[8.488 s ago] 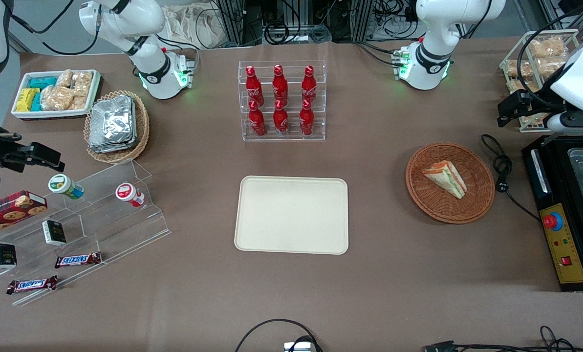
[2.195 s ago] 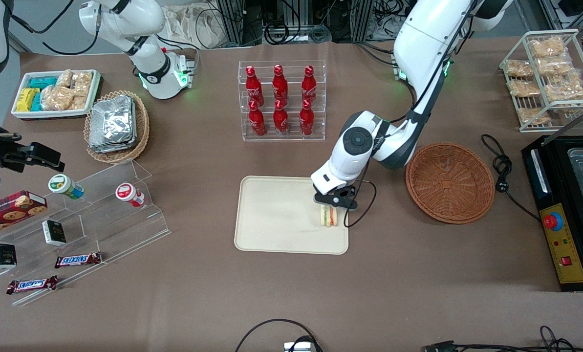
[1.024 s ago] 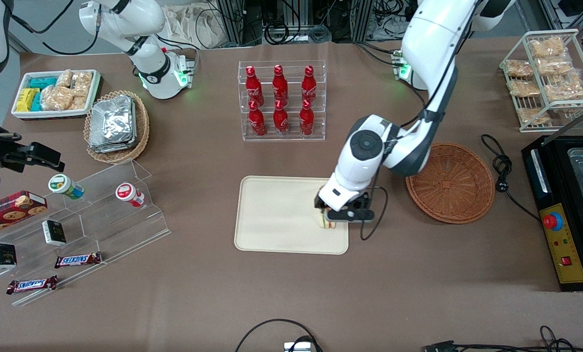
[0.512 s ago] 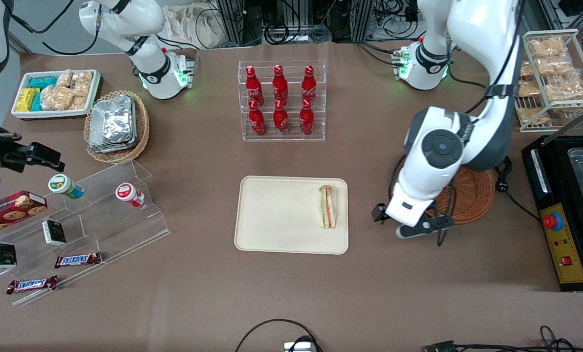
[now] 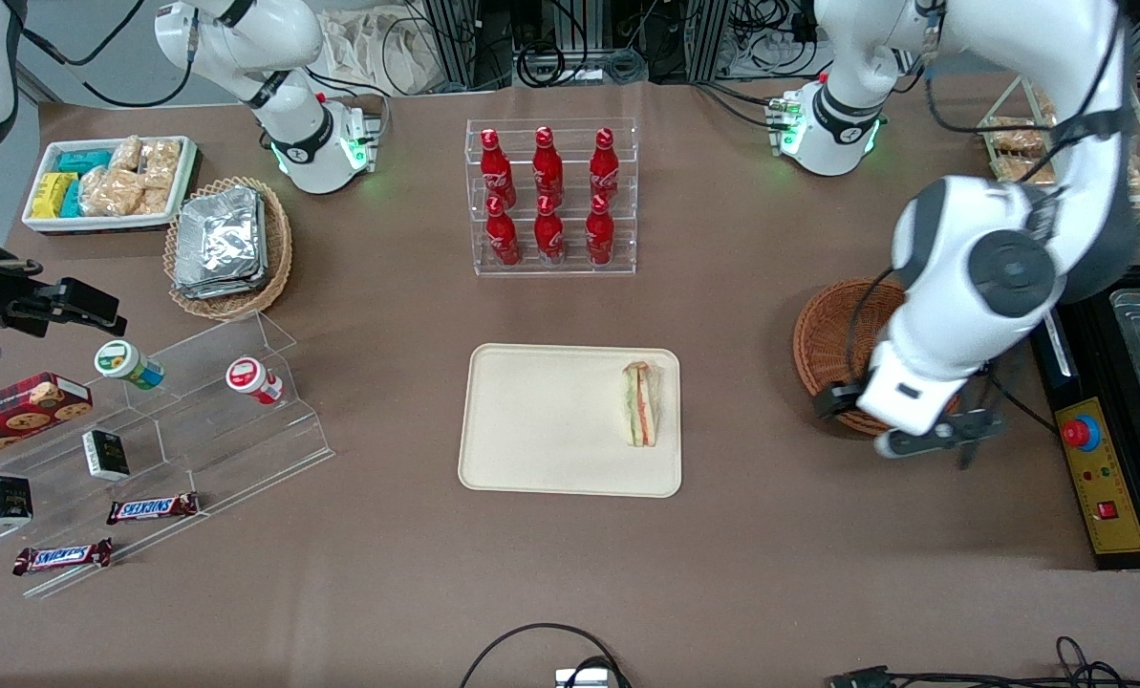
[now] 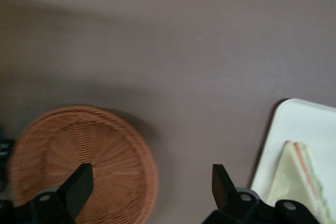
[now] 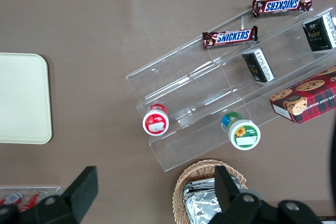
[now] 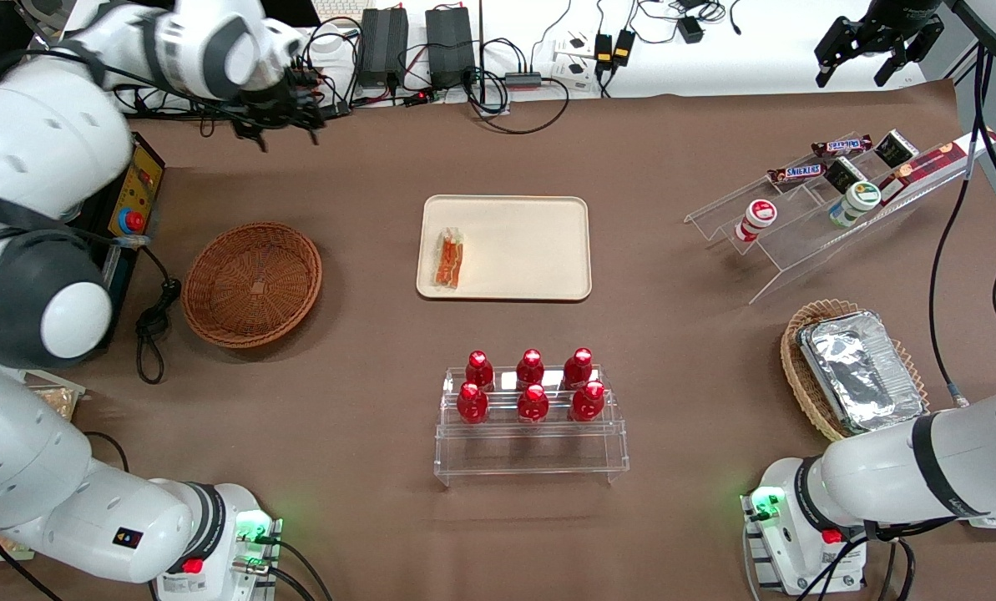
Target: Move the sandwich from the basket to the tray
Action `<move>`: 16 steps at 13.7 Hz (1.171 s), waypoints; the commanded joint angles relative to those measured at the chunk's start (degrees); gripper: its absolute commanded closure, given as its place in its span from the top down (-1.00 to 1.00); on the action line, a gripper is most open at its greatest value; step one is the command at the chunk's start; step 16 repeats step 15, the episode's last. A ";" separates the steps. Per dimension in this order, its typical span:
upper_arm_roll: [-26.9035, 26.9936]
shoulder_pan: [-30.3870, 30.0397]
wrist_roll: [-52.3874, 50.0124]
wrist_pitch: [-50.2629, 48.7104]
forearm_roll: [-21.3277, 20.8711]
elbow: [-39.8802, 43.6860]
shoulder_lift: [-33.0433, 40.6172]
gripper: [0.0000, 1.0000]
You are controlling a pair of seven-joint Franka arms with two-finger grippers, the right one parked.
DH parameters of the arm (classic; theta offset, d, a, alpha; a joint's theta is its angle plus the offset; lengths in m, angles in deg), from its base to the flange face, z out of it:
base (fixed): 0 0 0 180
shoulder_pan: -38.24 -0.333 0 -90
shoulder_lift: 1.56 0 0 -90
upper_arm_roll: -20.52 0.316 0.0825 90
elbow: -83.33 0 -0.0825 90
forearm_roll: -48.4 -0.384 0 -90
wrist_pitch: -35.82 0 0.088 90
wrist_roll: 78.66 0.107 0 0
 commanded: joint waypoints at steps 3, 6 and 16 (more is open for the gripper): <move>-1.00 -7.57 15.79 -8.12 -0.65 -2.71 10.66 1.00; -1.17 -10.13 21.54 -13.92 -0.65 -2.71 16.19 1.00; -9.79 -16.81 22.43 -22.99 -0.73 -0.61 23.60 1.00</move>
